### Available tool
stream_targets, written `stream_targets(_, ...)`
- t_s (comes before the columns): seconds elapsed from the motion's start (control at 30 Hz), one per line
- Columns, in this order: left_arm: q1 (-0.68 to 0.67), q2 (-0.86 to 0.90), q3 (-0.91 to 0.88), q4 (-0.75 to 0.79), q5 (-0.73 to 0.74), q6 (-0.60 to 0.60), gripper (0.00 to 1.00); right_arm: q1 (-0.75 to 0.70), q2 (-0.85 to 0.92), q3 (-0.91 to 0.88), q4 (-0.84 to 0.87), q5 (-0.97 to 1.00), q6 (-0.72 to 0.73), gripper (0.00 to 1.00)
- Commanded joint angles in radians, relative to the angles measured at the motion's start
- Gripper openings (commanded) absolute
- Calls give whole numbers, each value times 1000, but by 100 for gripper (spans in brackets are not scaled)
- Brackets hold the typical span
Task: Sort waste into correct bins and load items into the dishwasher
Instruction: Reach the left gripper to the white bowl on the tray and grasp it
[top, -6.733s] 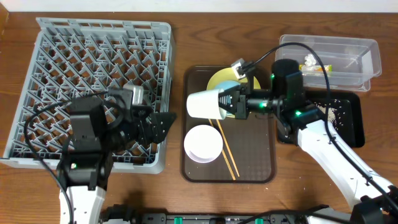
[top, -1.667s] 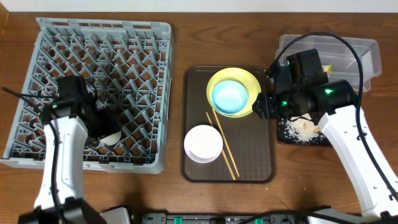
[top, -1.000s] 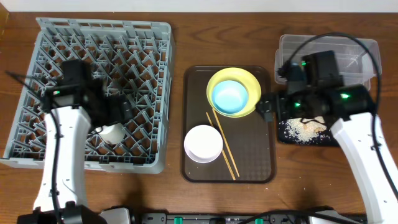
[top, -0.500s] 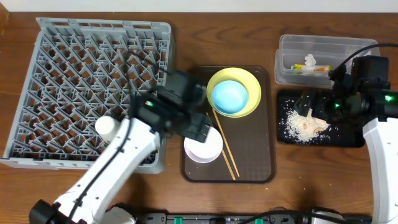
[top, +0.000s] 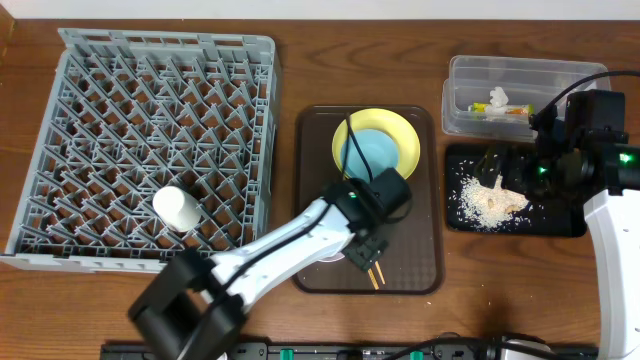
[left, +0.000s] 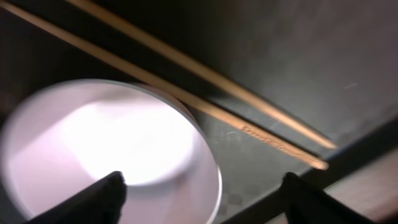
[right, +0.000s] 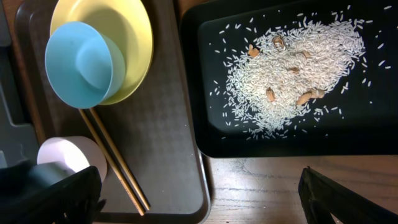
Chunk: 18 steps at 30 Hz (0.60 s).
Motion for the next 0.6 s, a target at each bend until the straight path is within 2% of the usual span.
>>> stream_targets(0.0,-5,72,-11,-4,-45,-6,69,-9,-8,16,-4,2,10,99)
stream_targets(0.23,-5,142,-12,19,-45,-6,47,-9,-8,16,-4,2,10,99)
stream_targets(0.3,-5,156,-12,26,-45,-6,32,-9,-8,16,-5,2,10,99)
stream_targets(0.4,-5,161,-12,26,-46,-6,19,-9,-8,16,-4,2,10,99)
stream_targets(0.43,-5,159,-11,26,-46,-6,8,-9,-8,16,-4,2,10,99)
stream_targets(0.57,-5,143,18,-11,-84,-6,7,-9,-8,16,-5,2,10,99)
